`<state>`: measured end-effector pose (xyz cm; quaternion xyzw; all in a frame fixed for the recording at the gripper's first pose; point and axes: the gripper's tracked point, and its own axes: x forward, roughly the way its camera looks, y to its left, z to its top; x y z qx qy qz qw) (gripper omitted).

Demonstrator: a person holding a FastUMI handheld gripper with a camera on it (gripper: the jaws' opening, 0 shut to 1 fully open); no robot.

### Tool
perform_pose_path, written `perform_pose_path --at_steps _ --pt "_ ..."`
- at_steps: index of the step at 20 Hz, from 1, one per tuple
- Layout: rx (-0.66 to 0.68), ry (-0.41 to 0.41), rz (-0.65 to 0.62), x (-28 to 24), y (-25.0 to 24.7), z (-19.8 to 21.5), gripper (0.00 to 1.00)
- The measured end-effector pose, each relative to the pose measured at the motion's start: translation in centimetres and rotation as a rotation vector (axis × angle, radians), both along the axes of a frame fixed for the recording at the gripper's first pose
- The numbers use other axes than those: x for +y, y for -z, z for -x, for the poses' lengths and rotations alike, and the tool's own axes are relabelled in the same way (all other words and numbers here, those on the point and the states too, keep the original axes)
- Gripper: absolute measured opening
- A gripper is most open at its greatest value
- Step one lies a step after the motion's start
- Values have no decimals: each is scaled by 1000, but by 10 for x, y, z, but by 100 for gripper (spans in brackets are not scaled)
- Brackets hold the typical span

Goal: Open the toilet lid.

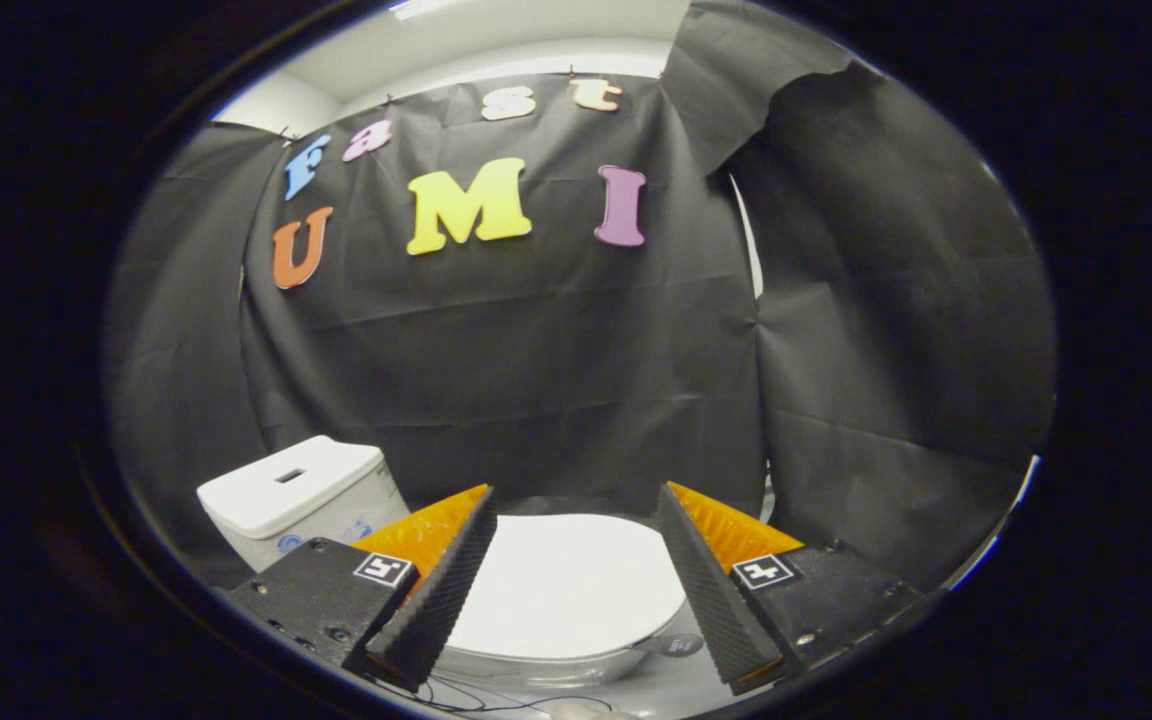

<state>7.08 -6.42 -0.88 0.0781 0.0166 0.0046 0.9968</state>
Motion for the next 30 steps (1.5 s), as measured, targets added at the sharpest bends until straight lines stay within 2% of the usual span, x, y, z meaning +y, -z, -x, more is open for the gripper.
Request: perform_pose_path --at_steps 8,13,19,23,27,30 --pt "203 -106 -257 -20 81 -29 100" --pt "302 -78 -353 -51 129 -43 100" --pt "361 -48 -536 -81 170 -51 99" --pt "434 -46 -674 -82 207 -49 98" --pt "476 -45 -732 -79 227 -49 96" --pt "484 -54 -782 -79 233 -46 90"
